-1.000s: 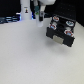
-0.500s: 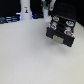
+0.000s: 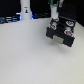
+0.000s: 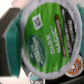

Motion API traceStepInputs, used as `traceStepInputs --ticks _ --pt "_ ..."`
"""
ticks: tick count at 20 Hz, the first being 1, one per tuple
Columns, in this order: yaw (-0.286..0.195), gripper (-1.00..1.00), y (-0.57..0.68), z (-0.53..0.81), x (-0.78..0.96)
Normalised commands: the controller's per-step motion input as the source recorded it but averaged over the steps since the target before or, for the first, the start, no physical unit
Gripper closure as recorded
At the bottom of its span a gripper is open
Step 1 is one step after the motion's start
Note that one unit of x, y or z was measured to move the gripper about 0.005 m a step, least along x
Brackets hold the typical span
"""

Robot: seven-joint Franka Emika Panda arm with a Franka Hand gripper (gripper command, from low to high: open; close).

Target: Open the kcup holder, insert the kcup into the holder, and close the kcup holder

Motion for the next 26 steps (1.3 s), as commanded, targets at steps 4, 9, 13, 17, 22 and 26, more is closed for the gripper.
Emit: traceStepInputs --ticks 4,9,13,17,22,26 --pt "0.027 1.00 0.66 0.05 0.07" --pt "0.038 1.00 0.54 -0.03 0.16" --pt "0.009 -1.00 0.30 0.01 0.12" --pt "-0.003 1.00 0.11 -0.15 -0.01" --pt "0.002 1.00 0.22 0.00 0.11" --pt "0.006 1.00 0.55 0.24 0.35"
